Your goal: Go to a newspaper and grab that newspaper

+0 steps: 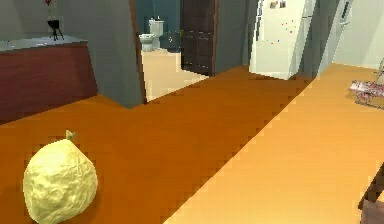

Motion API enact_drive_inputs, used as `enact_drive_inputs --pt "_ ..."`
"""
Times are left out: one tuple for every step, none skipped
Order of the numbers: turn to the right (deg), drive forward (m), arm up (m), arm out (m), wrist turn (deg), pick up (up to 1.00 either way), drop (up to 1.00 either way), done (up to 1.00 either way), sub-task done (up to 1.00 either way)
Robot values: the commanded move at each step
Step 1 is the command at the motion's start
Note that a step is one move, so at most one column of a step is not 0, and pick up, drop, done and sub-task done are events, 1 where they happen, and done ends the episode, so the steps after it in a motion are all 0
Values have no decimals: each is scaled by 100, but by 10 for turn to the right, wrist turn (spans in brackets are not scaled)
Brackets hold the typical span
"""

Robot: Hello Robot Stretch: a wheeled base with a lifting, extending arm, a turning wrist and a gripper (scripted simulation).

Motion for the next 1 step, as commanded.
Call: enact_drive_inputs --pt "0 0 0 0 0 0 0 100 0"
